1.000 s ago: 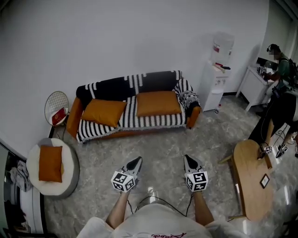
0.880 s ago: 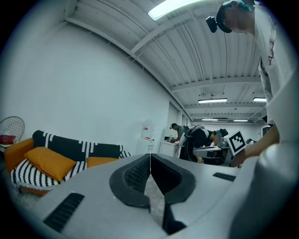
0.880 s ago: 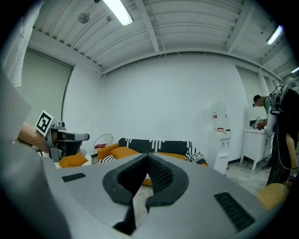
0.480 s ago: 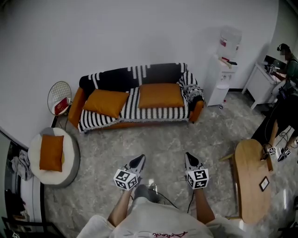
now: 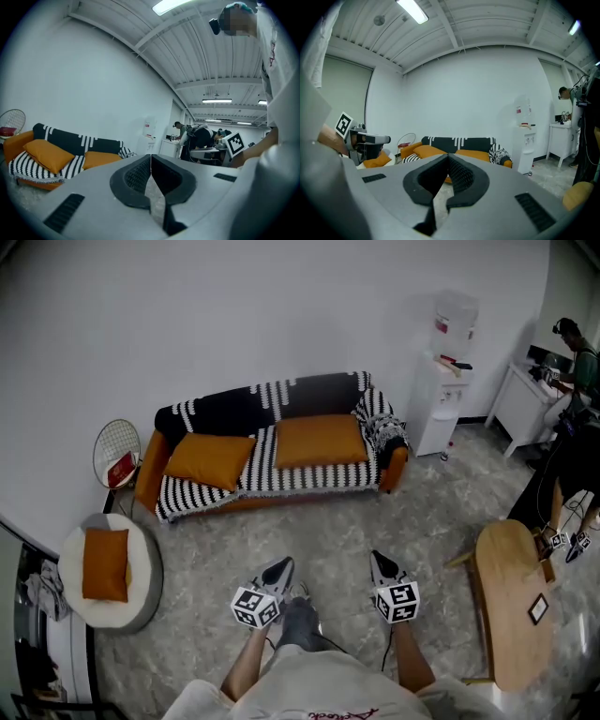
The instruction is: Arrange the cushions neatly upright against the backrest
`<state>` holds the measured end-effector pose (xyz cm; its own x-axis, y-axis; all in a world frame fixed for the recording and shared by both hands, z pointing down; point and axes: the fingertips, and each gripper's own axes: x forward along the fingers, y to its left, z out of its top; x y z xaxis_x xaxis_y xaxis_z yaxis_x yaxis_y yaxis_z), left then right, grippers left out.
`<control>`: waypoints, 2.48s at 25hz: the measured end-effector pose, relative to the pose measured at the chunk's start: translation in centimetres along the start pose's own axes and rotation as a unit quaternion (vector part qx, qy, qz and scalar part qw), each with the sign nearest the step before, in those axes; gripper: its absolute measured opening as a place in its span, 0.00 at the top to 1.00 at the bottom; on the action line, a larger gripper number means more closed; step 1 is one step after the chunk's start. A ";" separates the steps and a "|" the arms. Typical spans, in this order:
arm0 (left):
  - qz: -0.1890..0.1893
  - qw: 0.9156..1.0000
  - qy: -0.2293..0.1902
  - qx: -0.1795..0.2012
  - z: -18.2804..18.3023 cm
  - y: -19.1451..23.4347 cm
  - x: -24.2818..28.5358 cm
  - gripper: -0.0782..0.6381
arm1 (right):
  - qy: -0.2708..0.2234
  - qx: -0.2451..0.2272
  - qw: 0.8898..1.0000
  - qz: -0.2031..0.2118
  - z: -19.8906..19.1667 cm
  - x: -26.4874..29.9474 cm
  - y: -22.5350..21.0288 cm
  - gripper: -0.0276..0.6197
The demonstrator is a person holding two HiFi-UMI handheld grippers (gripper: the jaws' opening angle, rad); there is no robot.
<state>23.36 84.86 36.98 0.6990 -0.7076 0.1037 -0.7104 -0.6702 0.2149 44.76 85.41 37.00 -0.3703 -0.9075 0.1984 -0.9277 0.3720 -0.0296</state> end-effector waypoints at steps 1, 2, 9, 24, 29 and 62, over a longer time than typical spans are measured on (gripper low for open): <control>-0.001 1.000 0.001 0.000 -0.1 0.3 0.4 0.85 | 0.000 0.000 1.000 0.000 0.0 0.5 -0.2 0.91; -0.001 1.000 0.001 -0.001 -0.1 0.7 0.8 0.85 | 0.001 -0.001 1.000 0.000 0.0 1.0 -0.3 0.91; -0.002 1.000 0.002 -0.011 0.1 5.2 4.5 0.85 | 0.015 -0.005 1.000 -0.001 -0.1 6.2 -1.8 0.91; -0.005 1.000 -0.003 -0.025 5.6 20.9 14.8 0.85 | 0.036 -0.021 0.999 0.005 5.3 25.6 -4.7 0.91; -0.007 1.000 -0.005 -0.026 7.2 26.2 17.6 0.85 | 0.036 -0.020 0.999 -0.004 6.8 31.4 -5.3 0.91; -0.046 0.999 0.009 -0.017 8.8 34.4 27.3 0.85 | 0.041 0.000 0.998 -0.041 6.2 41.5 -10.3 0.91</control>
<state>17.22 40.50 38.63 0.7632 -0.6386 0.0984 -0.6394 -0.7245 0.2575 38.66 42.72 39.43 -0.2887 -0.9156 0.2798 -0.9546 0.2978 -0.0105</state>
